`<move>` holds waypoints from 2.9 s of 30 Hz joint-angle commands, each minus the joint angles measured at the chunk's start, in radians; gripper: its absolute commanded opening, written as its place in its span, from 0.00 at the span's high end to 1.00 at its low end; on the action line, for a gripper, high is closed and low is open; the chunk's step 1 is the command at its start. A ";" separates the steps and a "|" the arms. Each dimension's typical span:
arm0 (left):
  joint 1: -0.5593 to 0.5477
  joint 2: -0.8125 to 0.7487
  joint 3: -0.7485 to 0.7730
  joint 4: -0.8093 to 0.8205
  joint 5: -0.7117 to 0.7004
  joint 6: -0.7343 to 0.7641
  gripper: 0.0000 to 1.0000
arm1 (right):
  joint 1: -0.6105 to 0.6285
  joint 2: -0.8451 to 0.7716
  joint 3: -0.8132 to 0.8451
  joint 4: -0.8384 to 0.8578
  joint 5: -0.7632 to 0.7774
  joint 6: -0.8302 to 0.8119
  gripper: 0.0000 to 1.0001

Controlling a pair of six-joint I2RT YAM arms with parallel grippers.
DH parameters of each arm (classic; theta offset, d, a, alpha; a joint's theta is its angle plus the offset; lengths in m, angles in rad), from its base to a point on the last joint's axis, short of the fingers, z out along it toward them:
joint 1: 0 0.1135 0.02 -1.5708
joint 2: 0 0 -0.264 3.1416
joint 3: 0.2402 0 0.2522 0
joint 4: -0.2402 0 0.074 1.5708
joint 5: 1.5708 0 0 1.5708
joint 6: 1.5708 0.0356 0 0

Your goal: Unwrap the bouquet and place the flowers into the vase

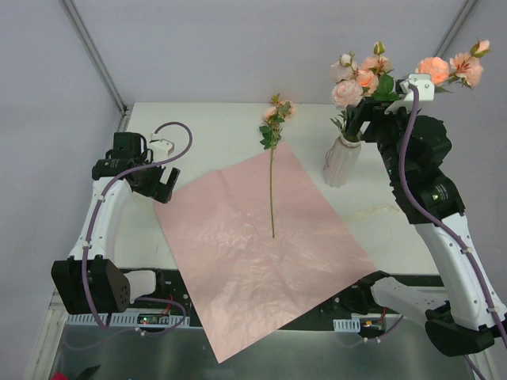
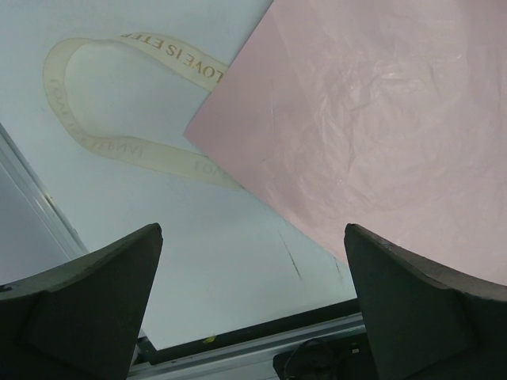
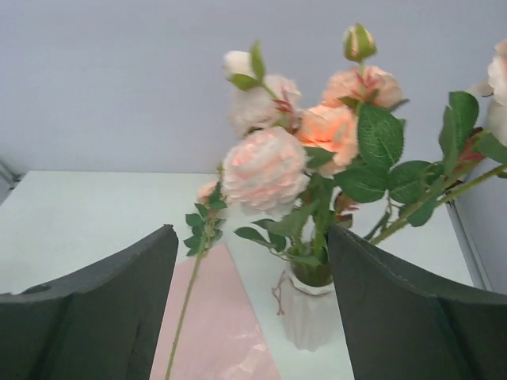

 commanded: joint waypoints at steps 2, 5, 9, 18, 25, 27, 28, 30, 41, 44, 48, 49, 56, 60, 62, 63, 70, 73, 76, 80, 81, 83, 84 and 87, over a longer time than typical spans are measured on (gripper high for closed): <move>0.007 0.021 0.052 -0.013 0.018 -0.019 0.01 | 0.174 0.076 0.103 -0.045 -0.062 -0.110 0.24; 0.010 0.035 0.061 -0.013 0.004 -0.034 0.01 | 0.336 0.198 0.191 -0.135 -0.033 -0.185 0.23; 0.009 0.042 0.074 -0.013 0.007 -0.050 0.01 | 0.380 0.431 0.332 -0.336 -0.096 -0.085 0.20; 0.010 0.007 0.058 -0.039 0.018 -0.021 0.02 | 0.351 1.064 0.660 -0.646 0.008 0.115 0.20; 0.009 0.005 0.052 -0.039 0.012 -0.025 0.01 | 0.295 1.177 0.625 -0.560 -0.011 0.185 0.35; 0.007 0.005 0.048 -0.041 0.015 -0.025 0.01 | 0.277 1.206 0.627 -0.545 -0.039 0.210 0.38; 0.010 0.009 0.045 -0.041 0.018 -0.025 0.01 | 0.272 1.214 0.628 -0.537 -0.050 0.210 0.40; 0.010 0.010 0.040 -0.041 0.018 -0.024 0.01 | 0.268 1.240 0.637 -0.534 -0.056 0.212 0.41; 0.009 0.022 0.021 -0.034 0.028 -0.005 0.01 | 0.214 1.341 0.726 -0.527 -0.117 0.245 0.48; 0.010 0.025 0.018 -0.030 0.025 -0.004 0.01 | 0.209 1.364 0.749 -0.522 -0.128 0.247 0.51; 0.010 0.032 0.018 -0.024 0.021 0.001 0.01 | 0.206 1.389 0.772 -0.524 -0.136 0.258 0.56; 0.010 0.032 0.018 -0.022 0.019 0.002 0.01 | 0.203 1.393 0.775 -0.525 -0.140 0.259 0.57; 0.012 0.035 0.005 -0.011 0.002 0.011 0.01 | 0.194 1.433 0.788 -0.534 -0.133 0.285 0.66; 0.010 0.032 -0.002 -0.011 -0.008 0.021 0.01 | 0.191 1.449 0.800 -0.551 -0.116 0.293 0.67; 0.010 0.027 -0.003 -0.011 -0.013 0.024 0.01 | 0.183 1.453 0.800 -0.551 -0.128 0.302 0.68; 0.010 0.027 -0.005 -0.011 -0.013 0.027 0.01 | 0.182 1.455 0.799 -0.553 -0.128 0.304 0.68; 0.012 0.024 -0.011 -0.008 -0.022 0.033 0.01 | 0.182 1.452 0.788 -0.550 -0.137 0.330 0.95; 0.012 0.021 -0.012 -0.007 -0.031 0.038 0.01 | 0.182 1.417 0.750 -0.527 -0.130 0.348 0.99; 0.015 0.018 -0.014 -0.008 -0.035 0.042 0.01 | 0.182 1.371 0.701 -0.488 -0.113 0.360 0.99; 0.015 0.013 -0.011 -0.008 -0.033 0.039 0.01 | 0.183 1.216 0.590 -0.383 -0.108 0.368 0.99; 0.016 0.012 -0.012 -0.008 -0.030 0.038 0.01 | 0.185 1.187 0.567 -0.343 -0.107 0.362 0.99; 0.016 0.012 -0.015 -0.008 -0.027 0.036 0.01 | 0.196 1.101 0.506 -0.297 -0.107 0.335 0.99; 0.016 0.010 -0.020 -0.008 -0.025 0.036 0.01 | 0.200 1.075 0.490 -0.268 -0.104 0.307 0.99; 0.016 0.009 -0.028 -0.007 -0.021 0.036 0.01 | 0.220 0.986 0.441 -0.252 -0.099 0.253 0.99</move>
